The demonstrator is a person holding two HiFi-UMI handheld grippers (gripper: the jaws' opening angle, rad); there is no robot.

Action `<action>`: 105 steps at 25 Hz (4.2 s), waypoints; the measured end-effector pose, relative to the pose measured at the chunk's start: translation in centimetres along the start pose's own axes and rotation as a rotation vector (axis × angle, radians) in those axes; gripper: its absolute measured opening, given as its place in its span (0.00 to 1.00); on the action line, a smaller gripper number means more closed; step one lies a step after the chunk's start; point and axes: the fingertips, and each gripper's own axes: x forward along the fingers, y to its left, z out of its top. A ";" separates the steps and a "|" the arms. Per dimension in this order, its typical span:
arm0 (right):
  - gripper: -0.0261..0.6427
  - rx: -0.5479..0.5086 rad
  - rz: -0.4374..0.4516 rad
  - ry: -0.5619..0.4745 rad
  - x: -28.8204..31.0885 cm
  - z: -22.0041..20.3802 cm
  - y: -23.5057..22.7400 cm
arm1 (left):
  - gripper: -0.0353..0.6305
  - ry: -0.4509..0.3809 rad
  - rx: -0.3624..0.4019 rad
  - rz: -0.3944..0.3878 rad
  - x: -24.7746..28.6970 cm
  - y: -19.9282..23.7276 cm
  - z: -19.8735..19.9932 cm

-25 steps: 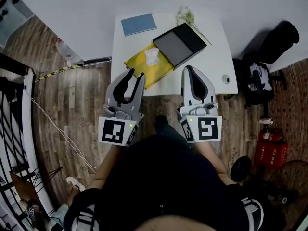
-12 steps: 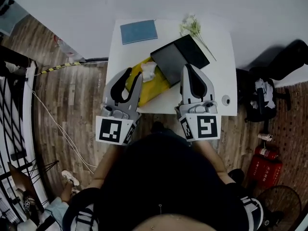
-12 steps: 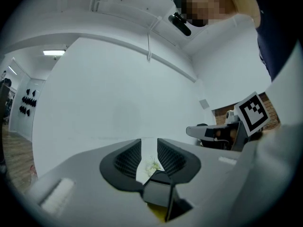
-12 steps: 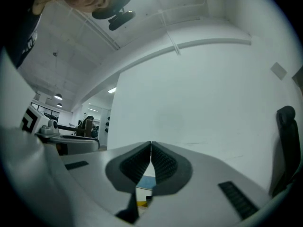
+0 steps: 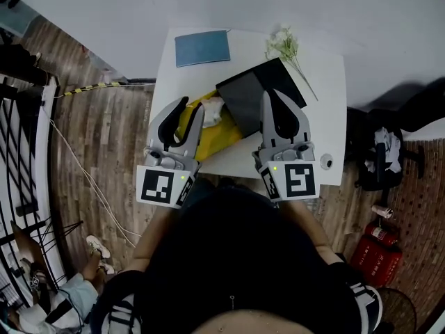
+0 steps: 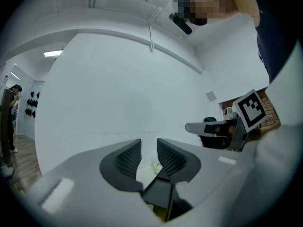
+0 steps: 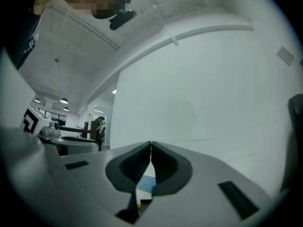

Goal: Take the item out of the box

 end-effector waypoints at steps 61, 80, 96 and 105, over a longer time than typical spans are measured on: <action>0.06 0.040 -0.170 0.287 -1.1 -11.9 0.7 | 0.24 0.530 0.036 -0.390 3.3 -0.7 -19.9; 0.06 0.023 -0.204 0.319 -1.4 -12.4 -0.5 | 0.26 0.778 0.123 -0.454 3.9 -1.1 -26.8; 0.06 0.034 -0.225 0.337 -1.4 -13.1 -1.3 | 0.26 0.956 0.193 -0.460 3.8 -0.4 -31.4; 0.06 0.037 -0.225 0.341 -1.1 -13.4 -1.6 | 0.24 0.989 0.187 -0.478 3.9 -0.6 -32.0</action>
